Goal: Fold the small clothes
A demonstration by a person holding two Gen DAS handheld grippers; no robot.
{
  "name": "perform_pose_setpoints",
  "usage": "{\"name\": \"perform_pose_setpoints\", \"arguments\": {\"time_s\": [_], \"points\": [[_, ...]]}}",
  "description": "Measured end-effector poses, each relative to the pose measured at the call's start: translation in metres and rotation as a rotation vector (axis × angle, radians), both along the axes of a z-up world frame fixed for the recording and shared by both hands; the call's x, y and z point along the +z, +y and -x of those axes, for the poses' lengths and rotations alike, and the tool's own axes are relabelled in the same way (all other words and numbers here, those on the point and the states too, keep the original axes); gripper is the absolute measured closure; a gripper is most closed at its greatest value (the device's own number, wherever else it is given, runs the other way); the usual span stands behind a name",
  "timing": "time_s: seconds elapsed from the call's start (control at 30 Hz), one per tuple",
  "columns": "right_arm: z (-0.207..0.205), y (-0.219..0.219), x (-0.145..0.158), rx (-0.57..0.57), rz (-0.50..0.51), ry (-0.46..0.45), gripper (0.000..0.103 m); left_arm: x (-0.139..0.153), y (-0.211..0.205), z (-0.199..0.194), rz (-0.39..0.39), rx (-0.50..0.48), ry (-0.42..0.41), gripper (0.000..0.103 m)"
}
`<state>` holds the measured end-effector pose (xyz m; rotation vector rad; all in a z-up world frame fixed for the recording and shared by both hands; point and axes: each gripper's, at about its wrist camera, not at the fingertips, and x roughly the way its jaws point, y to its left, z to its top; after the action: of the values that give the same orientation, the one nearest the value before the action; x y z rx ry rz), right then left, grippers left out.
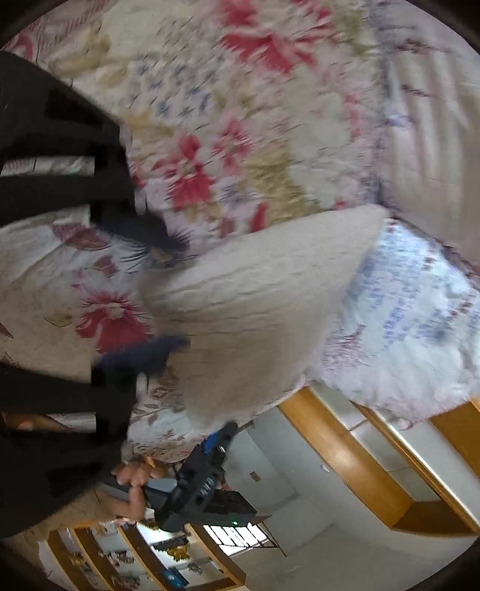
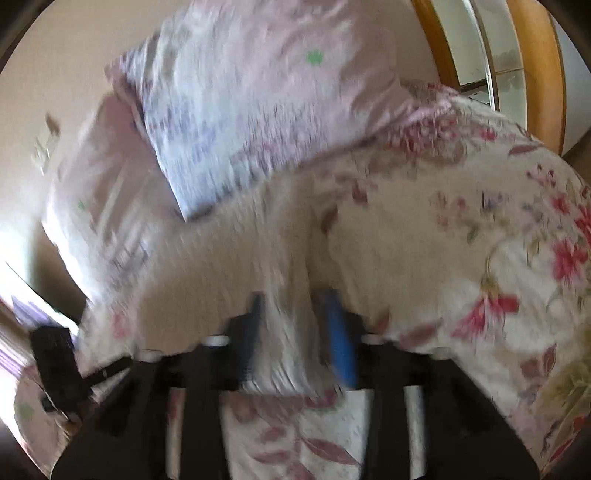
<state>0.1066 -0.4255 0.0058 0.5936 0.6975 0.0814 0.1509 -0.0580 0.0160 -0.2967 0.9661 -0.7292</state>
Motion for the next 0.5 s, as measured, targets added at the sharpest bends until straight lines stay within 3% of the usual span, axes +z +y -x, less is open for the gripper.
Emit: {"name": "perform_pose_setpoints", "arguments": {"time_s": [0.03,0.13,0.33,0.37,0.4,0.43,0.47,0.5], "points": [[-0.006,-0.004,0.007,-0.007,-0.029,-0.018,0.045,0.006,0.002,-0.003,0.001,0.019,-0.013,0.030],[-0.038,-0.008,0.017,-0.011,-0.050,-0.003,0.044,0.015,0.008,-0.020,0.021,0.059,0.017,0.025],[-0.096,-0.009,-0.001,-0.019,-0.106,0.104,0.045,0.010,0.002,-0.055,0.060,0.101,0.126,0.025],[-0.102,-0.006,-0.007,-0.015,-0.100,0.122,0.055,0.008,0.000,-0.060,0.062,0.104,0.144,0.025],[-0.104,-0.003,-0.011,-0.009,-0.100,0.134,0.073,0.007,-0.001,-0.064,0.062,0.104,0.157,0.025],[-0.106,-0.001,-0.012,-0.006,-0.104,0.129,0.076,0.005,-0.003,-0.068,0.062,0.106,0.174,0.025],[-0.104,-0.001,-0.010,-0.010,-0.095,0.100,0.091,0.003,-0.005,-0.072,0.064,0.107,0.189,0.025],[-0.100,-0.001,-0.004,-0.014,-0.072,0.064,0.093,0.003,-0.004,-0.073,0.069,0.106,0.194,0.025]]}}
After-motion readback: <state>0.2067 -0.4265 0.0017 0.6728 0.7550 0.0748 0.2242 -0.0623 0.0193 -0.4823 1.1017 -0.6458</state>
